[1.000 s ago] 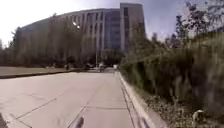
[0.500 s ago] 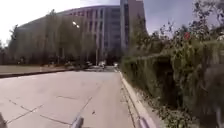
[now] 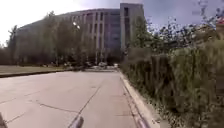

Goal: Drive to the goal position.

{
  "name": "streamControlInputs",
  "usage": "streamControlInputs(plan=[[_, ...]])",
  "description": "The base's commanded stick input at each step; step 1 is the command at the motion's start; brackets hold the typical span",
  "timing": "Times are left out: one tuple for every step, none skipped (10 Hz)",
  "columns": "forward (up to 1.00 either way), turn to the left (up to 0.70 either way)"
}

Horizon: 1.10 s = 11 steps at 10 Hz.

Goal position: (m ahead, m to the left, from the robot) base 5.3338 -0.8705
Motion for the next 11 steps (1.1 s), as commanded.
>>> streamControlInputs(plan=[[0.0, 0.0], [0.0, 0.0], [0.0, 0.0], [0.0, 0.0], [0.0, 0.0], [0.0, 0.0], [-0.37, 0.0], [-1.0, 0.0], [-1.0, 0.0], [-1.0, 0.0], [-1.0, 0.0]])
